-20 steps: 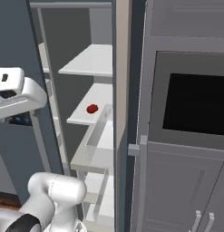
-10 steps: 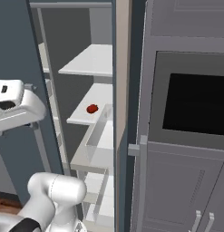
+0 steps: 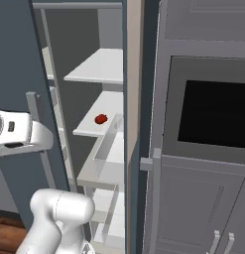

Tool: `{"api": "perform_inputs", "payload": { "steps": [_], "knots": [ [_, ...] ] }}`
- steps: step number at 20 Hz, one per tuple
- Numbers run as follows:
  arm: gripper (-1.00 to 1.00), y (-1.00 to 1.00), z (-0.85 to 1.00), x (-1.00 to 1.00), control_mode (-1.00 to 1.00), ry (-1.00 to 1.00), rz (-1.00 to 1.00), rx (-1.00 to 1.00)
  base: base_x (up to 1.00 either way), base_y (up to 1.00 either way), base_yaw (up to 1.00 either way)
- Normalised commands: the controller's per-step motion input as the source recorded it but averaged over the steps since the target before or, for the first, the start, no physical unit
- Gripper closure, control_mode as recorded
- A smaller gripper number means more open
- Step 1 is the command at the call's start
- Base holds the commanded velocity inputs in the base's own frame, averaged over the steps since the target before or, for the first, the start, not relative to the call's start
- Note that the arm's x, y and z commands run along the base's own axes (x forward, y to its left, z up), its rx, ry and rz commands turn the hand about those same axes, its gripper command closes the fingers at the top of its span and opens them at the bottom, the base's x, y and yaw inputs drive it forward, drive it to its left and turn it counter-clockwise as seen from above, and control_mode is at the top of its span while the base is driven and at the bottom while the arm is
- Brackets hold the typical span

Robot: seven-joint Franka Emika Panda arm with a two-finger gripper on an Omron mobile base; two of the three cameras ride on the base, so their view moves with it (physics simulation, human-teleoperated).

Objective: Place the ketchup and ketchup from the counter to the top shelf of the fridge. If the existing items in the fridge are on the top shelf, move them to other shelves.

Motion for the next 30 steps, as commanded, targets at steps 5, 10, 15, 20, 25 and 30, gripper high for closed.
{"api": "perform_inputs", "payload": {
  "steps": [5,10,15,20,25,30],
  "knots": [
    [-1.00,0.01,-0.01,-0.24,-1.00,-0.01,0.00,0.03,0.00,0.00,0.00],
    [-1.00,0.00,0.00,0.00,1.00,0.00,0.00,0.00,-0.66,0.05,0.02],
    [-1.00,0.00,0.00,0.00,1.00,0.00,0.00,0.00,-0.54,0.49,0.06],
    [-1.00,0.00,0.00,0.00,1.00,0.00,0.00,0.00,-0.04,0.97,0.00],
    [-1.00,0.00,0.00,0.00,1.00,0.00,0.00,0.00,0.04,1.00,0.00],
    [-1.00,0.00,0.00,0.00,1.00,0.00,0.00,0.00,0.03,1.00,0.00]
  ]
}}
